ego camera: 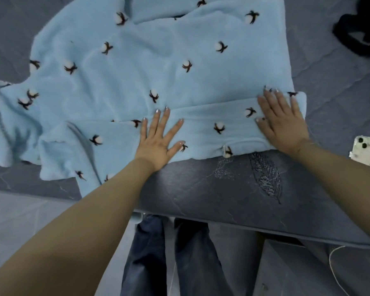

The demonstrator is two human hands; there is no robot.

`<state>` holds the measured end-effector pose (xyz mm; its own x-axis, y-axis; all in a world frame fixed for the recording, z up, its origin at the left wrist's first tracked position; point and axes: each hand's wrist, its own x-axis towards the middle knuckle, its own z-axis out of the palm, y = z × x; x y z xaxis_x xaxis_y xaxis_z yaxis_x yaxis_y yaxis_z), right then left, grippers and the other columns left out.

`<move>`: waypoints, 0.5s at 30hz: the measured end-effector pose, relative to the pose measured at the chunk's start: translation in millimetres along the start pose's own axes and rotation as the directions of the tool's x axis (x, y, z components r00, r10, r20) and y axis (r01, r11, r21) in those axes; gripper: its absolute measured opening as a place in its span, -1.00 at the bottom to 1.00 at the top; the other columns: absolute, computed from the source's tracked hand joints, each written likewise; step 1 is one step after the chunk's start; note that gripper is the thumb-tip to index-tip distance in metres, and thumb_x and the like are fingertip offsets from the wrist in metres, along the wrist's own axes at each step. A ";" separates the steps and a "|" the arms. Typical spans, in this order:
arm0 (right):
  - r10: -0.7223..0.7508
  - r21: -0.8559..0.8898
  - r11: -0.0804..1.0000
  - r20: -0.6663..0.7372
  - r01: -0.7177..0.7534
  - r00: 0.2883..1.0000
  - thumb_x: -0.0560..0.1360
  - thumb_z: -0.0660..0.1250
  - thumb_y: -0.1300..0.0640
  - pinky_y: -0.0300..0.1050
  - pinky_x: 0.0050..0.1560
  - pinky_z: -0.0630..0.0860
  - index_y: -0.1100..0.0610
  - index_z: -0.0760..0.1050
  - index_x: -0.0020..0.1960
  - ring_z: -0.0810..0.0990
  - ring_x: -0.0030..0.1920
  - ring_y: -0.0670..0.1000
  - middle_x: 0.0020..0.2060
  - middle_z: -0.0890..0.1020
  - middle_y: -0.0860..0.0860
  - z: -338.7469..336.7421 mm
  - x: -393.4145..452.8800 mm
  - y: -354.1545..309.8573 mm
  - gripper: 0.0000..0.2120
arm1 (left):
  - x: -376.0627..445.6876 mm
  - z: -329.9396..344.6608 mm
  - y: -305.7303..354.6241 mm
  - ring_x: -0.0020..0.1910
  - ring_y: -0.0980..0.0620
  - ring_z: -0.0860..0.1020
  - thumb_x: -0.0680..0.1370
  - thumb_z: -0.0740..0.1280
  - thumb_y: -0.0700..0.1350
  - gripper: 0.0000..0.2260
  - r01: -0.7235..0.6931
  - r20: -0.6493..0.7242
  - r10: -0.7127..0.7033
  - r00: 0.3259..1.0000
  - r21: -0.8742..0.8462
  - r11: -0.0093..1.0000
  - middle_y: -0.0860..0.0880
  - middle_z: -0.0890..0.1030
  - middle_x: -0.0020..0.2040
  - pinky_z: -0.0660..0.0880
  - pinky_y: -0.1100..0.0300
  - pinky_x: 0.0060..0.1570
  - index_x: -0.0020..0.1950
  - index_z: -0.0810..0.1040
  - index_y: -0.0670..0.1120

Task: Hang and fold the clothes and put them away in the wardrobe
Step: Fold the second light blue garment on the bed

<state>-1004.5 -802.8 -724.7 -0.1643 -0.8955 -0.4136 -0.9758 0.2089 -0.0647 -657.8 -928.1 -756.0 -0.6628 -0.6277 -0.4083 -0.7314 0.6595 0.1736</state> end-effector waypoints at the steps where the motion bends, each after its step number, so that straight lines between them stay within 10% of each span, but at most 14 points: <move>1: 0.058 0.017 0.998 -0.019 -0.058 0.998 0.62 -0.22 -0.20 0.11 0.54 -0.20 0.03 -0.18 0.60 -0.16 0.57 0.04 0.58 -0.15 -0.05 0.8 -0.4 -4.2 -0.39 | -0.1 -6.0 0.5 0.49 0.01 -0.45 0.57 -0.23 0.34 -0.45 0.003 0.044 -0.002 0.999 -0.031 1.000 0.03 -0.42 0.53 -0.52 -0.04 0.38 0.51 -0.35 0.26; 6: 0.245 0.198 0.954 -0.086 -0.225 0.966 0.64 0.08 0.15 0.19 0.54 -0.12 0.25 0.02 0.57 -0.07 0.57 0.18 0.58 -0.03 0.14 -19.0 0.9 -57.0 -0.45 | -19.6 -59.6 -1.1 0.58 -0.03 -0.14 0.62 0.27 0.00 -0.50 0.026 0.080 0.015 0.997 -0.491 0.871 -0.04 -0.05 0.60 -0.19 -0.02 0.52 0.54 0.24 0.05; 9: 0.121 0.388 0.921 -0.192 -0.038 0.974 0.56 0.21 0.31 0.17 0.51 0.09 0.32 0.28 0.46 0.18 0.51 0.24 0.49 0.23 0.26 -41.7 -19.3 -108.0 -0.52 | -67.4 -86.7 -17.5 0.41 0.04 0.31 0.56 0.35 -0.22 -0.75 0.066 -0.155 -0.291 0.944 -0.776 0.628 -0.01 0.41 0.39 0.18 0.11 0.46 0.24 0.57 -0.13; 12: 0.051 0.660 0.748 -0.163 0.070 0.985 0.55 0.26 0.34 0.00 0.19 0.46 0.27 0.53 0.20 0.53 0.13 0.14 0.12 0.58 0.17 -45.6 -53.4 -184.5 -0.77 | -124.3 -84.2 -38.8 0.17 -0.01 0.46 0.51 0.39 -0.23 -0.75 0.273 -0.147 -0.641 0.753 -0.818 0.507 0.01 0.46 0.13 0.41 0.03 0.25 0.18 0.54 -0.11; 15: -0.018 0.804 0.580 0.179 -0.135 0.984 0.57 0.32 0.21 -0.13 0.05 0.50 0.14 0.57 0.11 0.55 -0.03 -0.03 -0.03 0.59 0.01 -21.1 -76.4 -261.2 -0.86 | -163.8 -58.9 -67.2 0.27 -0.19 0.37 0.43 0.51 -0.10 -0.46 0.559 0.080 -0.896 0.438 -0.804 0.201 -0.14 0.35 0.26 0.36 -0.07 0.30 0.33 0.39 -0.16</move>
<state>-740.1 -797.3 -657.0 -0.1184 -0.8145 -0.5680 -0.4273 0.5581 -0.7113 -509.5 -893.9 -648.0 0.3780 -0.8320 -0.4061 -0.6467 -0.5511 0.5273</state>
